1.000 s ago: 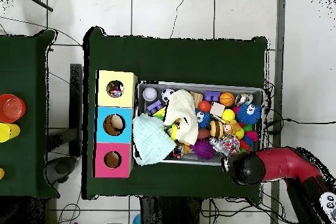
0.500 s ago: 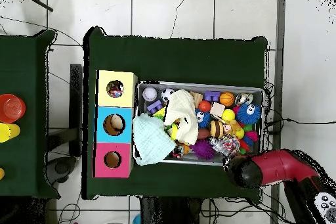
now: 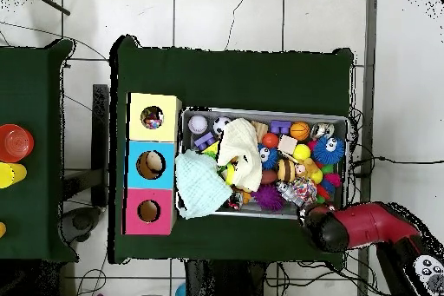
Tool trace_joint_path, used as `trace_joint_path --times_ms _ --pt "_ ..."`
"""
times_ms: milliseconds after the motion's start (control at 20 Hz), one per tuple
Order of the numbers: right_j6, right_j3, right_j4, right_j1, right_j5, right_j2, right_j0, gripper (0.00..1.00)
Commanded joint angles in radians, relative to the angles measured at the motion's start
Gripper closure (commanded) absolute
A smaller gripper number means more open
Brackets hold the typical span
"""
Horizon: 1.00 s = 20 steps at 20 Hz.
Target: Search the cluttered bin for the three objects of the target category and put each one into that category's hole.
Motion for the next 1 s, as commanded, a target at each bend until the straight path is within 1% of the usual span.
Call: trace_joint_path --times_ms 50,200,300,500,800,1000 --pt "-0.053 -0.096 -0.018 0.098 -0.003 -0.036 -0.008 0.00" --pt "-0.037 -0.091 -0.034 0.096 -0.048 -0.033 -0.003 0.00" --pt "-0.023 -0.081 -0.045 0.075 -0.088 -0.026 0.002 0.00" --pt "-0.054 -0.044 -0.019 0.039 -0.117 0.005 -0.021 0.00" --pt "-0.133 0.001 0.065 0.009 -0.059 0.053 -0.064 0.00" --pt "-0.166 0.043 0.141 -0.061 0.023 0.064 -0.060 0.00"
